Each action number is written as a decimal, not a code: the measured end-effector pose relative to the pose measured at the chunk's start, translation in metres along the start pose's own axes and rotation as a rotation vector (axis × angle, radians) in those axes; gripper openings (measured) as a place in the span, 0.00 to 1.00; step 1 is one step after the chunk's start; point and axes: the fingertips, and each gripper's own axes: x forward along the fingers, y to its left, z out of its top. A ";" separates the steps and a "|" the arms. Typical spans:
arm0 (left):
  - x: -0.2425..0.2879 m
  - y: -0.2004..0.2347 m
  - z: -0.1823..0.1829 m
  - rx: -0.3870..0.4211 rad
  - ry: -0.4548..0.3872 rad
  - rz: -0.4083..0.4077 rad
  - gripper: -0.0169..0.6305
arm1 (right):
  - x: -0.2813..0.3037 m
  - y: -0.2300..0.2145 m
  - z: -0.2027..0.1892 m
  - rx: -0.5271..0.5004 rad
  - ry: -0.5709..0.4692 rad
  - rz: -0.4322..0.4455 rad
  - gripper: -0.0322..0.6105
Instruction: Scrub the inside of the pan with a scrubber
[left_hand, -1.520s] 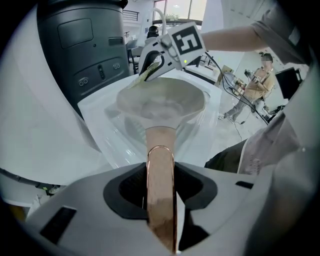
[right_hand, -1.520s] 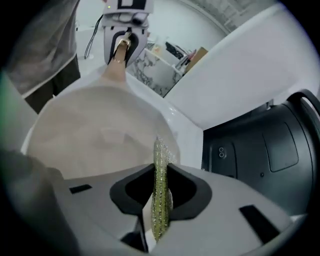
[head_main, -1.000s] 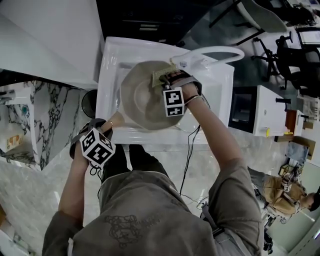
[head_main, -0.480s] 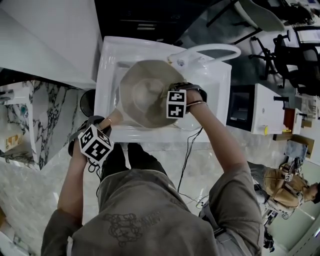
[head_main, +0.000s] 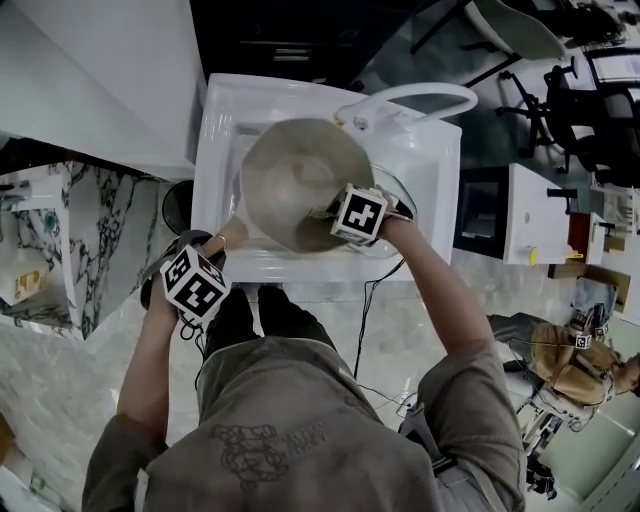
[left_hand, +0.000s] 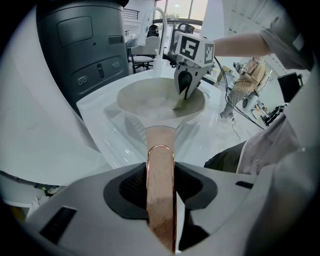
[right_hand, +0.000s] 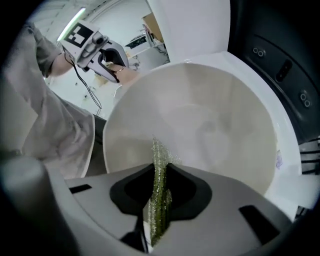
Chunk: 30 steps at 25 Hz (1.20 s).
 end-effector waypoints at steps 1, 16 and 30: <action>0.000 0.000 0.000 0.001 0.000 0.001 0.27 | -0.001 0.002 0.003 0.010 -0.025 0.003 0.17; 0.000 0.003 -0.005 0.039 -0.007 0.067 0.28 | -0.033 0.055 0.087 0.401 -0.604 0.330 0.17; -0.083 0.013 0.033 -0.013 -0.258 0.208 0.32 | -0.175 0.031 0.087 0.540 -1.120 -0.247 0.17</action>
